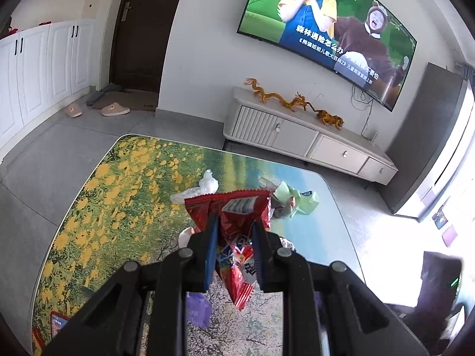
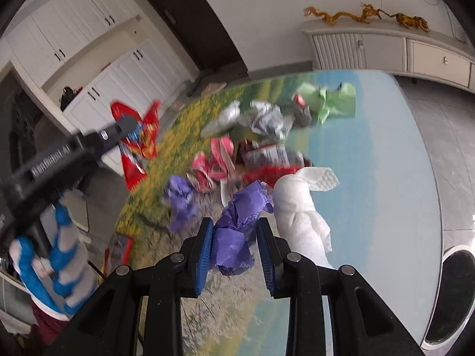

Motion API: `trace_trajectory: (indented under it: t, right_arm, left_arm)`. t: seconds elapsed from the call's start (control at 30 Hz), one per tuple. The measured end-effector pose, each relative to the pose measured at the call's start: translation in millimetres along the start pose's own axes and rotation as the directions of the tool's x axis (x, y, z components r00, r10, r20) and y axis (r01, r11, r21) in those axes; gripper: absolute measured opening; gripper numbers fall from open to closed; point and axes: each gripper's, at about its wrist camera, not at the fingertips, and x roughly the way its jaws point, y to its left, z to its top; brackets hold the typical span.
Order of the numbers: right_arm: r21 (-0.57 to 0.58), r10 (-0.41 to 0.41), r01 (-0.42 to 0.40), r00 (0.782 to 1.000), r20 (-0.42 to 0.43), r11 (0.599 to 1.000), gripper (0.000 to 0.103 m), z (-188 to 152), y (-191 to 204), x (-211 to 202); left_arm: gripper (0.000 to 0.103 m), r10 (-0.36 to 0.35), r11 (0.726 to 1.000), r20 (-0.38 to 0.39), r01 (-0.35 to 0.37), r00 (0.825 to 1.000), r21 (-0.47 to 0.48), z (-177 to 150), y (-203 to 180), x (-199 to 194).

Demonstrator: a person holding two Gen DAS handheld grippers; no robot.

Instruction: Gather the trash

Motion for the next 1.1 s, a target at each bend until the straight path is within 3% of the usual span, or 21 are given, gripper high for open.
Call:
trace_trajectory:
  t: [0.17, 0.7, 0.8, 1.1]
  right_arm:
    - [-0.047, -0.02, 0.013, 0.99, -0.142, 0.999, 0.029, -40.0, -6.2, 39.0]
    - [-0.209, -0.025, -0.012, 0.984, -0.176, 0.978, 0.032, -68.4, 33.1, 44.1]
    - [-0.243, -0.033, -0.011, 0.984, -0.175, 0.97, 0.051, -73.2, 41.0, 44.5]
    - [-0.269, -0.081, 0.034, 0.983, -0.167, 0.963, 0.05, -77.6, 44.0, 41.3]
  left_arm:
    - [0.02, 0.012, 1.0, -0.013, -0.012, 1.0, 0.003, -8.6, 4.5, -0.9]
    - [0.02, 0.017, 1.0, -0.022, -0.016, 1.0, 0.01, -13.1, 6.2, 2.5]
    - [0.02, 0.018, 1.0, -0.021, -0.018, 1.0, 0.011, -13.9, 6.0, 2.8]
    - [0.02, 0.013, 1.0, -0.024, -0.013, 1.0, 0.006, -19.8, 9.4, 3.5]
